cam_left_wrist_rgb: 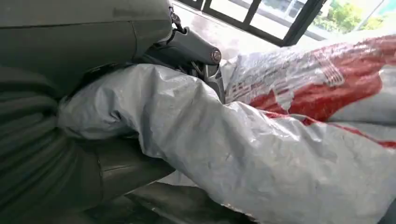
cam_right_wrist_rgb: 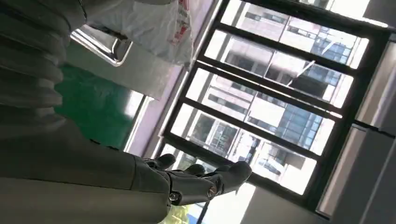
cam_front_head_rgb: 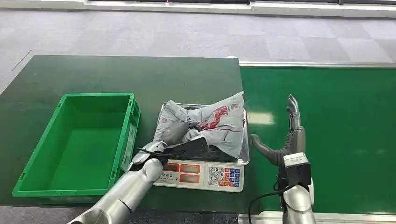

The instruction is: Moved the parcel from conveyor to table for the left to box.

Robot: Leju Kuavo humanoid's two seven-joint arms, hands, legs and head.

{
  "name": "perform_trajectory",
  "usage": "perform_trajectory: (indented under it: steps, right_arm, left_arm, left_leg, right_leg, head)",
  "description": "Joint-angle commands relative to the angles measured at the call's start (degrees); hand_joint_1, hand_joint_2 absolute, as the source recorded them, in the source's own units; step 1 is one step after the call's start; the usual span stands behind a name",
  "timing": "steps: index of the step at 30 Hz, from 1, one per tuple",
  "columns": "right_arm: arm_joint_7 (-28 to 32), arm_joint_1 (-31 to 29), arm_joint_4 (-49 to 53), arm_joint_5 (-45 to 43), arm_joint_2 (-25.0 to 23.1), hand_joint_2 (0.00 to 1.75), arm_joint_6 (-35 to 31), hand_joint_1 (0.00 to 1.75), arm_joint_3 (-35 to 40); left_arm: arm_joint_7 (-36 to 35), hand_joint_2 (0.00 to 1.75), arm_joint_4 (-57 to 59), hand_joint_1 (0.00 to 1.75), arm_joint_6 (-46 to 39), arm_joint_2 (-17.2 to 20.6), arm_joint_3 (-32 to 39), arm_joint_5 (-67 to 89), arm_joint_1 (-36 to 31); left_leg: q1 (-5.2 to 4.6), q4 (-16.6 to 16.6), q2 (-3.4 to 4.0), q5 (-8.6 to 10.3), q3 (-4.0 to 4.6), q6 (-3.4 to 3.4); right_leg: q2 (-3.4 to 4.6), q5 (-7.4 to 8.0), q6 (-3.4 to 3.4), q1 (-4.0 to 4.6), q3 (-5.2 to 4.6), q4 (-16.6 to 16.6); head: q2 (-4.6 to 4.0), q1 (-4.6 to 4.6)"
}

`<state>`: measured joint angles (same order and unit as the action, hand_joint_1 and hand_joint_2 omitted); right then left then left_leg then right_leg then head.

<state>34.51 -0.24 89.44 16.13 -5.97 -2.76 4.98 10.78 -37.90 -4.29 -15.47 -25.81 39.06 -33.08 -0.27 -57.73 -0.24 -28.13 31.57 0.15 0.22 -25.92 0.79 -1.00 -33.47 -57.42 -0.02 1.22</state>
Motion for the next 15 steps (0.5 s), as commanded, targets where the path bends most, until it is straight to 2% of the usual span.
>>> perform_trajectory:
  steps: [1,9,15]
  right_arm:
    - [-0.1,2.1,4.9,0.1,0.0,1.75,-1.1,0.00,-3.9]
    - [0.2,4.0,5.5,-0.1,0.2,1.75,-2.2,0.00,-5.6]
    - [0.0,8.1,8.6,-0.2,-0.8,1.75,-2.6,0.00,-9.4]
  left_arm:
    - [6.8,1.75,-4.8,1.75,-3.8,1.2,7.8,-7.9,2.0]
    - [8.9,1.75,-23.9,1.75,-5.6,6.6,12.1,-17.0,8.3]
    - [9.8,1.75,-38.7,1.75,-8.7,9.9,19.3,-19.7,16.5]
  left_leg:
    - [0.01,0.1,0.04,0.00,-0.04,-0.06]
    - [0.05,0.1,0.23,-0.03,-0.01,-0.11]
    - [0.08,0.2,0.31,-0.06,-0.16,-0.17]
  right_leg:
    - [0.01,0.01,-0.06,0.01,0.02,0.0]
    - [0.18,0.02,-0.11,0.05,-0.09,0.1]
    - [0.25,0.00,-0.16,0.08,0.00,0.1]
  head:
    - [0.00,0.00]
    - [0.00,0.00]
    - [0.00,0.00]
